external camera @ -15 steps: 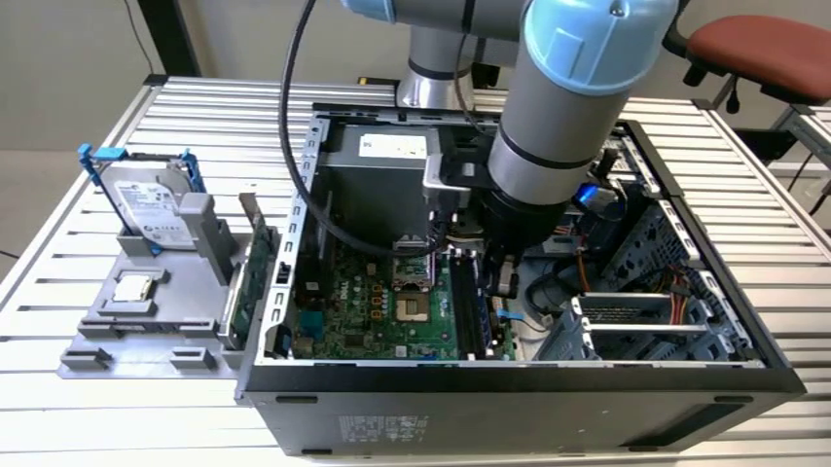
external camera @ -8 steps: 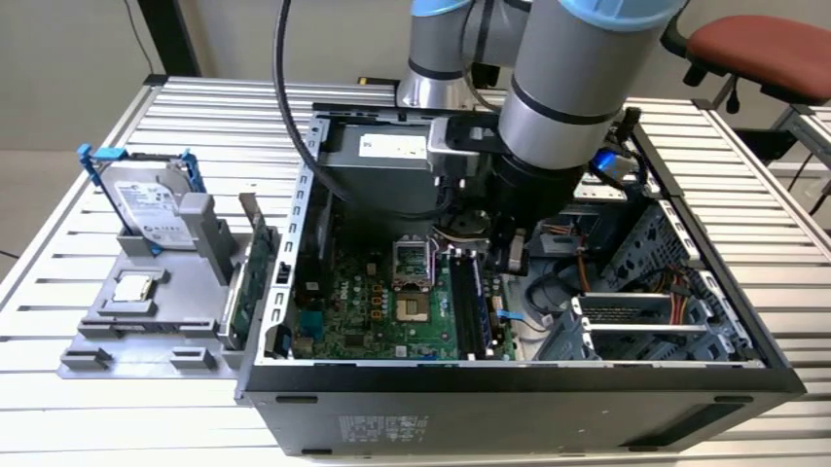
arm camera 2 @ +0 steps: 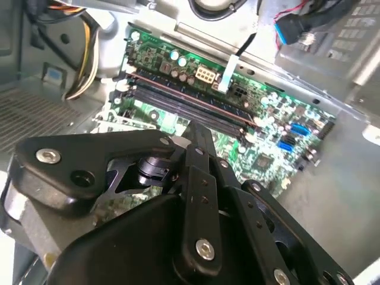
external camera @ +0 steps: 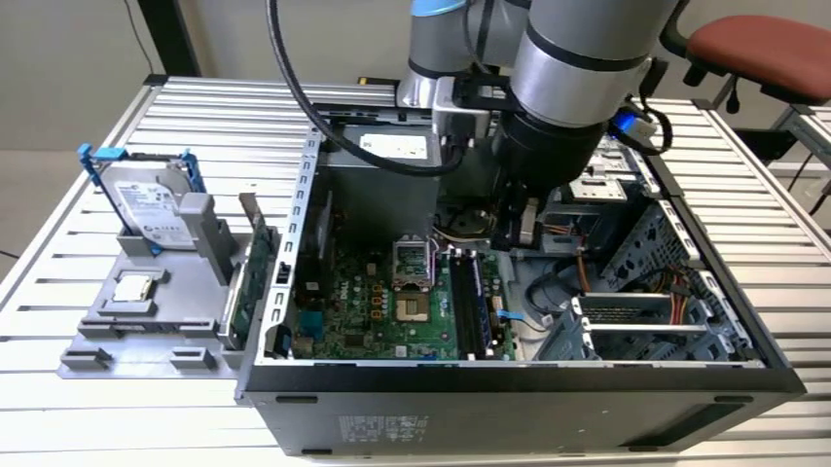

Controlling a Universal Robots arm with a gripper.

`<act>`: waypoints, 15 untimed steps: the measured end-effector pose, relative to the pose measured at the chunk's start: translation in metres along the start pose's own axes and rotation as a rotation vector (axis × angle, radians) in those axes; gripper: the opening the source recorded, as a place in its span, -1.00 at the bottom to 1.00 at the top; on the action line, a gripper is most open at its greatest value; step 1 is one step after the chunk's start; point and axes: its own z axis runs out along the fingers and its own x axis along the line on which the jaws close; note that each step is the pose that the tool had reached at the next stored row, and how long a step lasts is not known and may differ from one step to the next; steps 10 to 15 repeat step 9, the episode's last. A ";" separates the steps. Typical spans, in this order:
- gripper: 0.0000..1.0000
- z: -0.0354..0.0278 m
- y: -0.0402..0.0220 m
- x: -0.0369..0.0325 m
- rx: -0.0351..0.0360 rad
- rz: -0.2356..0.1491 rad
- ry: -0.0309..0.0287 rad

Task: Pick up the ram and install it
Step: 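Press down the ram until it locks into place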

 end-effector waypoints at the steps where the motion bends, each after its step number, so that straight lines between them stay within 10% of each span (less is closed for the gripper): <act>1: -1.00 -0.0010 0.0000 0.0000 0.0000 0.000 0.0001; 15: -1.00 -0.0040 0.0000 -0.0003 0.0000 0.000 0.0000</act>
